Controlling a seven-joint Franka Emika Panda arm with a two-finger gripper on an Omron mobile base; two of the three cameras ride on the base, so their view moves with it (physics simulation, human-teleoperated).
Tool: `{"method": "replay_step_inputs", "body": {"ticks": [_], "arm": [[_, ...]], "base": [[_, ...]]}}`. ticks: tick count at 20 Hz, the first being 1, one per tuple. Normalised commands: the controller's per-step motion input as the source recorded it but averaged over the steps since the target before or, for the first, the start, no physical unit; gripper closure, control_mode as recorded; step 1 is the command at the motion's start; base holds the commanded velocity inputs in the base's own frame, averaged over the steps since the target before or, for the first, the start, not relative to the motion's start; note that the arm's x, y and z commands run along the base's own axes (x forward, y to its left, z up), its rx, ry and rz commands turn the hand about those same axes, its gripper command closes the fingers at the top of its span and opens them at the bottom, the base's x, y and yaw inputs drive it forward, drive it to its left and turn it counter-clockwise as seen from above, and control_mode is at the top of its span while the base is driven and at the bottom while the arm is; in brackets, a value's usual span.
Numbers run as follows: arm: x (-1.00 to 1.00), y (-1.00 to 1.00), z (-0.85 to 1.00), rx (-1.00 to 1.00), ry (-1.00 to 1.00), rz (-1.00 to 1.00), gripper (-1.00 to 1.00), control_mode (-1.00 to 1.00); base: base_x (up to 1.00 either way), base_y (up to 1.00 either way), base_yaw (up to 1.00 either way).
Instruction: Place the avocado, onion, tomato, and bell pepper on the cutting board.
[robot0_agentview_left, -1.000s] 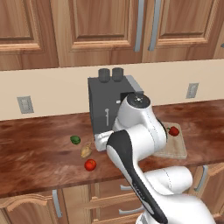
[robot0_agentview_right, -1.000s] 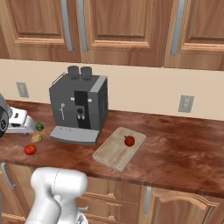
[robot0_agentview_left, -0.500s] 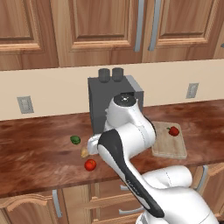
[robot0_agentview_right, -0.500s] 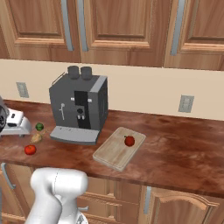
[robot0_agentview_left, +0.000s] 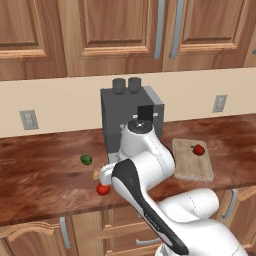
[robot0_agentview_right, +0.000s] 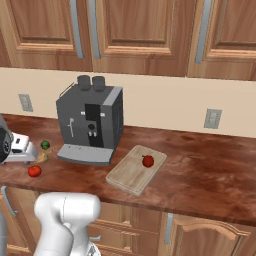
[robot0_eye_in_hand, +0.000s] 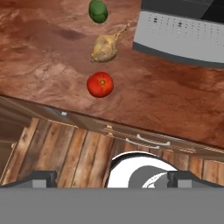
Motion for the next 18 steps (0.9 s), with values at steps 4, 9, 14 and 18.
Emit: {"method": "replay_step_inputs", "body": {"ticks": [4, 9, 14, 18], "arm": [[0.00, 0.00, -0.26, 0.00, 0.00, 0.01, -1.00, -1.00], [0.00, 0.08, -0.21, 0.00, 0.00, 0.01, -1.00, -1.00], [0.00, 0.13, -0.18, 0.00, 0.00, 0.02, -1.00, -1.00], [0.00, 0.08, -0.18, 0.00, 0.00, 0.02, -1.00, -1.00]], "base": [[0.00, 0.00, 0.00], [0.00, 0.00, 0.00], [0.00, 0.00, 0.00], [0.00, 0.00, 0.00]]}}
